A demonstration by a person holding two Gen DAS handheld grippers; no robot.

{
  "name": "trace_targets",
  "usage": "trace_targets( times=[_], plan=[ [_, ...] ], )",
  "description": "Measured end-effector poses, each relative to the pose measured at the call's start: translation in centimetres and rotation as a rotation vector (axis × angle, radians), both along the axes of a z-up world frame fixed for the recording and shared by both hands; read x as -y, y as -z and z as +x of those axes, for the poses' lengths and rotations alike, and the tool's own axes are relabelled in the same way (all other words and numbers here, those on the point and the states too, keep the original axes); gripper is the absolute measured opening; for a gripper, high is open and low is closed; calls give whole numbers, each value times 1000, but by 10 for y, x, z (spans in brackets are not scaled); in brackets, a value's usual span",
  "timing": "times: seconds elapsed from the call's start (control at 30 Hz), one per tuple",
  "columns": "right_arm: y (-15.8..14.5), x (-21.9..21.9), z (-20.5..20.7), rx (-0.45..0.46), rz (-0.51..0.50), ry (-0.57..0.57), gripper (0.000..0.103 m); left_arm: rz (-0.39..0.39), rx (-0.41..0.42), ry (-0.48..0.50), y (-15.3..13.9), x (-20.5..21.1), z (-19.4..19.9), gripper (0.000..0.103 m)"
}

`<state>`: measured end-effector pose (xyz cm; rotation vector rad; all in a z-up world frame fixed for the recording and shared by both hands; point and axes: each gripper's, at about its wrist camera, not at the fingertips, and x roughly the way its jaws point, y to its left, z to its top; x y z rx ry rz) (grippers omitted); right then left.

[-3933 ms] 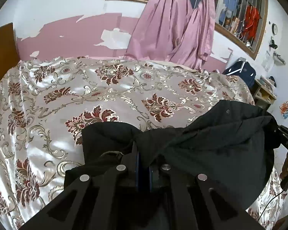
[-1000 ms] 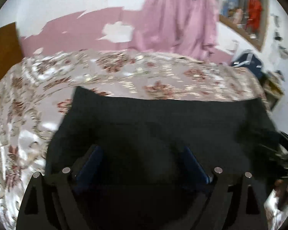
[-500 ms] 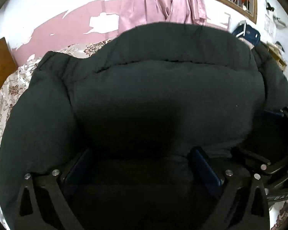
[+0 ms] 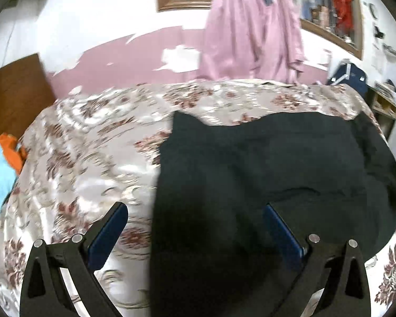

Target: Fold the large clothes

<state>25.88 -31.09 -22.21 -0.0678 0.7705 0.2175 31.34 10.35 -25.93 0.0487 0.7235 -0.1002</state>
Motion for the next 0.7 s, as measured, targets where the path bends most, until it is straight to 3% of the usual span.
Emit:
trace_targets(
  times=[0.17,0.37,0.7],
  plan=[
    [20,41,7,-88,125,64,102,-77,-106,-61,14,-30,15,103],
    [64,51,32,-217,299,144,102,-134,-197,-72,40,-46,28,103],
    [89,26,58,-309,301,81,102,-189,-249,3,50,-37,44,103]
  ],
)
